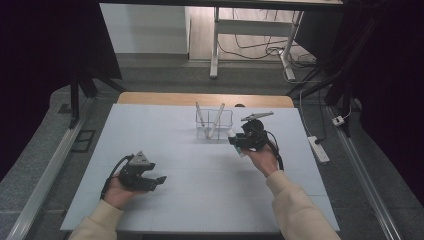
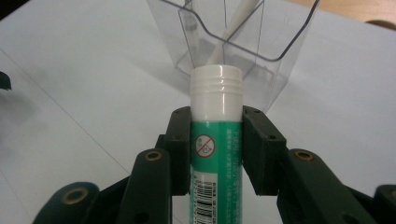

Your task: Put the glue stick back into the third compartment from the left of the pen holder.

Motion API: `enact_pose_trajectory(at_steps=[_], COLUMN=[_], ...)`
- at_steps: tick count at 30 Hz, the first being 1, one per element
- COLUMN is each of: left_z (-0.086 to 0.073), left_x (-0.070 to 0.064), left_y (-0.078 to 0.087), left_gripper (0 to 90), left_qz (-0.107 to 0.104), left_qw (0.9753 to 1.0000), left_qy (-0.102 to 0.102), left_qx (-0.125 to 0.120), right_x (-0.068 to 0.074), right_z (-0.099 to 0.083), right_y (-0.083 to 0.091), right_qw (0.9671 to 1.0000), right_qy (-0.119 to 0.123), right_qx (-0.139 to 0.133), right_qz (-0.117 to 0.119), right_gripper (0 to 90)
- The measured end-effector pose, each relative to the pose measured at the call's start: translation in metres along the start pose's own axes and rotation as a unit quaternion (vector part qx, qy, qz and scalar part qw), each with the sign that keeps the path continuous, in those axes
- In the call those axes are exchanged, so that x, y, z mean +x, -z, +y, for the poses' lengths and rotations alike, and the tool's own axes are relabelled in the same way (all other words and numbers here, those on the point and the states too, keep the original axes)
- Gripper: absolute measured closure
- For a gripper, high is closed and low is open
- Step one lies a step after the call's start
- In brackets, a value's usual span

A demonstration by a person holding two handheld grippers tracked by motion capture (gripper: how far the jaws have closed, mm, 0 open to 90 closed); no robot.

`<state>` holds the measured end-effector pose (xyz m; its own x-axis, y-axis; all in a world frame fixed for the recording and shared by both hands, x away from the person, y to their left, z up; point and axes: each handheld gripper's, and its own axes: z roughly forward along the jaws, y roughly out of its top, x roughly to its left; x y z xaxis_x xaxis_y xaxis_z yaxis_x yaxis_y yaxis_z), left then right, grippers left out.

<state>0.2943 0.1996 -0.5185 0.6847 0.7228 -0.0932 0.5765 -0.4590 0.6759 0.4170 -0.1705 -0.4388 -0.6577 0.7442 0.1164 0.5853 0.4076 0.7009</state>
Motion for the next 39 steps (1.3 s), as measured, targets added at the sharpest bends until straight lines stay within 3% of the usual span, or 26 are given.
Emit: enact_pose_trajectory(at_steps=[19, 27, 39], left_z=[0.0, 0.0, 0.0], left_x=[0.0, 0.001, 0.001], left_y=[0.001, 0.001, 0.002], left_gripper=[30.5, 30.5, 30.5], left_qz=[0.002, 0.002, 0.003], left_qw=[1.0, 1.0, 1.0], left_qy=[0.001, 0.001, 0.003], left_qx=[-0.001, -0.002, -0.005], right_x=[-0.001, -0.003, -0.012], right_z=[0.009, 0.011, 0.019], right_y=[0.013, 0.014, 0.011], right_qw=[0.9982, 0.9959, 0.9914], right_qy=[0.01, 0.022, 0.007], right_qx=[-0.059, -0.087, -0.129], right_qz=[0.006, 0.013, 0.018], right_gripper=[64.7, 64.7, 64.7])
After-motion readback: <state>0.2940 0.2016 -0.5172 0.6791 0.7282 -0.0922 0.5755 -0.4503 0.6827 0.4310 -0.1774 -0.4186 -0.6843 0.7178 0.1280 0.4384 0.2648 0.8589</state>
